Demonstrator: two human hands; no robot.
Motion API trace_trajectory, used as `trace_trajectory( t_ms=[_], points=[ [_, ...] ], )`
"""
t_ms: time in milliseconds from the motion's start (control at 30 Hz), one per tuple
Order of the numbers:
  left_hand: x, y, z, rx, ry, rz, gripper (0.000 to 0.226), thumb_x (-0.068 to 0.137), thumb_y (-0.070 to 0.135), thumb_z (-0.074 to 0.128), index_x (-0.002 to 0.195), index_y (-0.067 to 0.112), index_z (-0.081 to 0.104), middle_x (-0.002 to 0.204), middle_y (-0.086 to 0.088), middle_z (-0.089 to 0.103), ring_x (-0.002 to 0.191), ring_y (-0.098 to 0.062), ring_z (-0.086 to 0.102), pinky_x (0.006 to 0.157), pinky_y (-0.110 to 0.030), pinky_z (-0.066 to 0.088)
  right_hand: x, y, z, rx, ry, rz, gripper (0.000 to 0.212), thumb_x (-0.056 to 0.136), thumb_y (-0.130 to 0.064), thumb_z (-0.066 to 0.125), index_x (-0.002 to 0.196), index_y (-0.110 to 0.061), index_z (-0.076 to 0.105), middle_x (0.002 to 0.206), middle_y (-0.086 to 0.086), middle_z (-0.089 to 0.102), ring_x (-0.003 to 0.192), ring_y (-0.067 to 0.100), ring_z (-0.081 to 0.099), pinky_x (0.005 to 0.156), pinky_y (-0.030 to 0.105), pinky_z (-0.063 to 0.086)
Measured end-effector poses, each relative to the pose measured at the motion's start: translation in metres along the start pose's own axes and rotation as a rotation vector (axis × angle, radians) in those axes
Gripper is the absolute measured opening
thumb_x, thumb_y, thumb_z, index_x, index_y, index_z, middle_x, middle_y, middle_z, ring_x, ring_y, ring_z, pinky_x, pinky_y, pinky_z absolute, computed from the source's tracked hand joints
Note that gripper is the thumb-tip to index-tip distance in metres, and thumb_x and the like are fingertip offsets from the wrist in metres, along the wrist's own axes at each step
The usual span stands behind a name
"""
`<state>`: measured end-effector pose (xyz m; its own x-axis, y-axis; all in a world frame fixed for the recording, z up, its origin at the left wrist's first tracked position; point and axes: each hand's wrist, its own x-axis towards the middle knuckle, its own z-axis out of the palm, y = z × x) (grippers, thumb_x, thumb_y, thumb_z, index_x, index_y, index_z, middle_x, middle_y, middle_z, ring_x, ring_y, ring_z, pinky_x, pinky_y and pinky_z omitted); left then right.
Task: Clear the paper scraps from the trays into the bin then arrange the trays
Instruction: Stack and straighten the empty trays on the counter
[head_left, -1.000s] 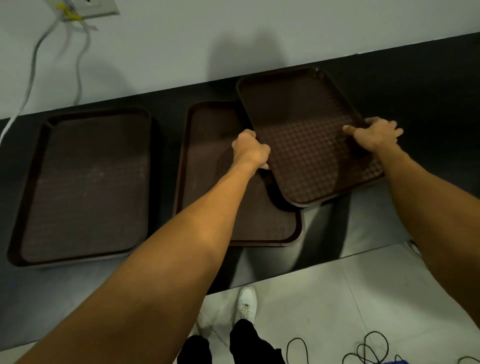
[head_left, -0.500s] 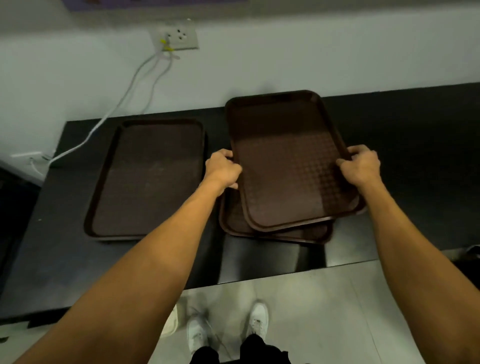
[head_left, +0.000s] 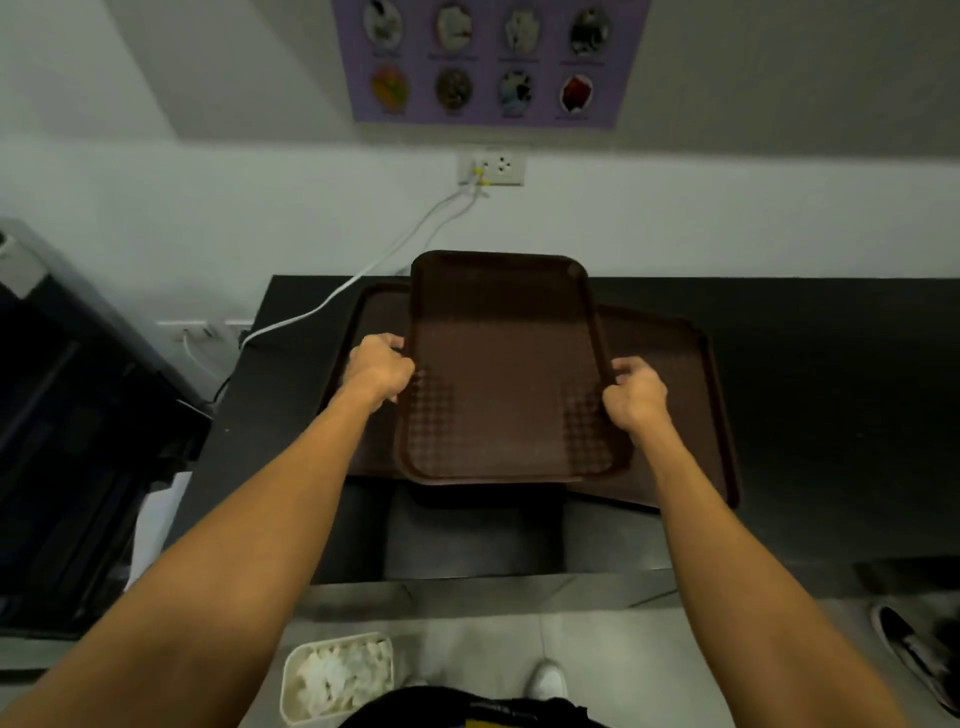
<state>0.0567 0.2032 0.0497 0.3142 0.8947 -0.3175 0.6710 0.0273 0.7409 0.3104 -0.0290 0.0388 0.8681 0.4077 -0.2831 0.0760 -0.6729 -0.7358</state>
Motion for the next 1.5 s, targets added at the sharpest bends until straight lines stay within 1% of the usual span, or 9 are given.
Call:
trace_trajectory(
  t_ms=[167,300,467,600,833,1033,1167,1333,1500],
  points=[
    [0.018,-0.034,-0.034,0.099,0.061,-0.014,0.039,0.083,0.019,0.063,0.121,0.025,0.069,0.106,-0.001,0.071,0.078,-0.025,0.072,0.076,-0.042,0.064,-0.018,-0.018,0.046,0.03,-0.03,-0.004,0.039,0.087,-0.005,0.064,0.124,-0.018,0.063,0.13,0.009,0.057,0.116,0.027,0.059,0.105,0.038,0.05],
    [0.026,-0.052,-0.046,0.151,0.067,-0.023,0.04,0.088,0.017,0.064,0.127,0.021,0.066,0.123,-0.008,0.067,0.107,-0.031,0.065,0.096,-0.043,0.056,-0.028,-0.026,0.08,0.029,-0.057,-0.016,0.043,0.087,-0.004,0.062,0.128,-0.018,0.061,0.133,0.011,0.056,0.122,0.03,0.057,0.108,0.044,0.05],
    [0.05,-0.073,-0.056,0.166,0.018,-0.011,0.053,0.087,0.012,0.063,0.14,0.016,0.059,0.133,-0.012,0.065,0.123,-0.032,0.06,0.106,-0.04,0.05,-0.038,-0.029,0.117,-0.008,-0.082,0.0,0.048,0.09,-0.004,0.063,0.137,-0.014,0.055,0.139,0.014,0.053,0.125,0.032,0.056,0.108,0.043,0.05],
    [0.064,-0.086,-0.059,0.218,0.022,0.021,0.046,0.089,0.008,0.061,0.135,0.011,0.062,0.129,-0.015,0.066,0.123,-0.034,0.06,0.106,-0.041,0.05,-0.043,-0.032,0.136,-0.098,-0.124,-0.029,0.051,0.093,-0.003,0.061,0.142,-0.009,0.051,0.142,0.015,0.048,0.126,0.032,0.054,0.109,0.036,0.047],
    [0.075,-0.1,-0.057,0.36,0.037,0.114,0.057,0.086,0.005,0.066,0.142,0.011,0.056,0.135,-0.016,0.062,0.123,-0.036,0.058,0.104,-0.045,0.051,-0.041,-0.031,0.146,-0.202,-0.18,-0.078,0.055,0.097,-0.001,0.058,0.15,-0.006,0.047,0.148,0.016,0.043,0.131,0.031,0.05,0.111,0.031,0.041],
    [0.069,-0.108,-0.052,0.466,0.111,0.161,0.055,0.089,0.006,0.064,0.143,0.005,0.053,0.136,-0.019,0.049,0.12,-0.04,0.055,0.102,-0.049,0.049,-0.048,-0.025,0.144,-0.324,-0.146,-0.223,0.053,0.096,0.0,0.059,0.148,-0.005,0.048,0.143,0.018,0.042,0.123,0.034,0.054,0.107,0.036,0.046],
    [0.076,-0.109,-0.053,0.454,0.111,0.143,0.046,0.09,0.006,0.068,0.135,0.006,0.062,0.131,-0.019,0.056,0.113,-0.038,0.061,0.099,-0.048,0.053,-0.043,-0.031,0.147,-0.374,-0.133,-0.228,0.047,0.098,0.001,0.057,0.145,-0.004,0.052,0.146,0.018,0.04,0.122,0.035,0.055,0.105,0.036,0.048],
    [0.084,-0.099,-0.055,0.466,0.069,0.111,0.045,0.089,0.008,0.069,0.133,0.012,0.065,0.128,-0.016,0.064,0.114,-0.036,0.063,0.098,-0.047,0.055,-0.032,-0.036,0.144,-0.515,-0.176,-0.235,0.058,0.1,-0.013,0.061,0.154,-0.011,0.042,0.149,0.02,0.039,0.134,0.037,0.044,0.113,0.041,0.043],
    [0.077,-0.091,-0.044,0.654,0.146,0.143,0.047,0.094,0.026,0.066,0.138,0.015,0.058,0.136,-0.016,0.055,0.126,-0.037,0.051,0.103,-0.05,0.044,-0.023,-0.028,0.141,-0.403,-0.233,-0.22,0.057,0.1,-0.019,0.063,0.153,-0.017,0.043,0.145,0.018,0.043,0.128,0.035,0.051,0.11,0.042,0.047]
  ],
)
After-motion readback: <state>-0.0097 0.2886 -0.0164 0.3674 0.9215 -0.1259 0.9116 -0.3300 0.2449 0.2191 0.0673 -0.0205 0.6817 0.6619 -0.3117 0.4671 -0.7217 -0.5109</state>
